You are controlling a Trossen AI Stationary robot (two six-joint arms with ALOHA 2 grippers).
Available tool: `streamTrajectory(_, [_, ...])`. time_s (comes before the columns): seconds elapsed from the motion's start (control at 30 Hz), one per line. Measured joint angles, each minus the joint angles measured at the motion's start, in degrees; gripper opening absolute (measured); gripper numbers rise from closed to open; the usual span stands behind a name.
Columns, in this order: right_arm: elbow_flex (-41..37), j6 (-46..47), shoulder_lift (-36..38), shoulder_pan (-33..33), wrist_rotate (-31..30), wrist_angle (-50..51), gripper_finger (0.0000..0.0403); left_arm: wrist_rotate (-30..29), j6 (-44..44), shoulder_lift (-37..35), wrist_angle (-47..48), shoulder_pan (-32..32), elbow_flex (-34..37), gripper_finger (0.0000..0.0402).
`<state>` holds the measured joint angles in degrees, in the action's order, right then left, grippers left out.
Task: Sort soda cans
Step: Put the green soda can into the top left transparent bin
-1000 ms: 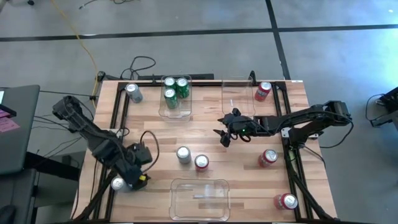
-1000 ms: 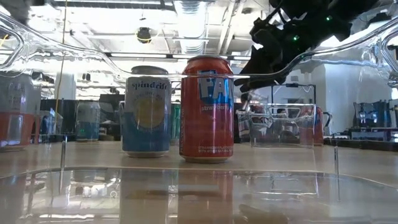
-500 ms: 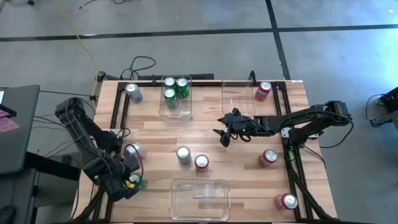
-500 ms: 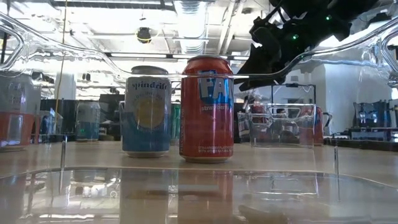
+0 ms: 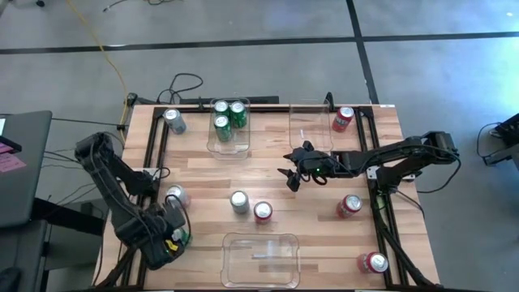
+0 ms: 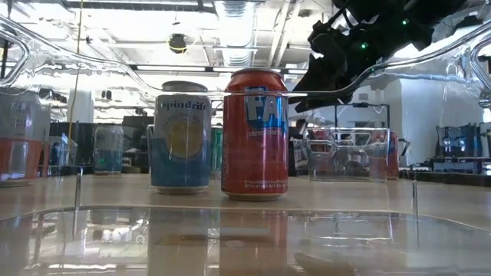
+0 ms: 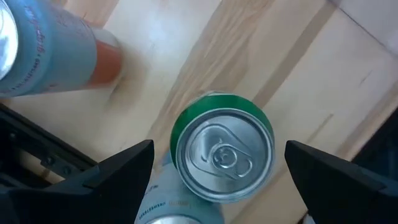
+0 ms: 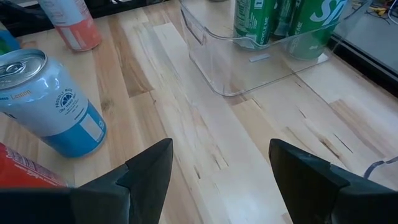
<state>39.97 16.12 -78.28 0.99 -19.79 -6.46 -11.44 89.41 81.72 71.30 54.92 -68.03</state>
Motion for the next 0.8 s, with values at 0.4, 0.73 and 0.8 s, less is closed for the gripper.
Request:
streamTrajectory(0.4, [0.00,0.46,-0.02,0.13,0.00,-0.22,0.0285,1.58,-0.21,3.68,-0.11,-0.13,0.02,0.0368])
streamTrajectory(0.73, [0.00,0.52,-0.02,0.13,0.02,-0.50,0.0285,-0.62,0.42,3.68,-1.41,-0.13,0.94,0.0351])
streamTrajectory(0.8, [0.00,0.52,-0.02,0.13,0.00,-0.51,0.0285,-0.60,0.46,3.68,-2.50,-0.13,2.06,0.0350])
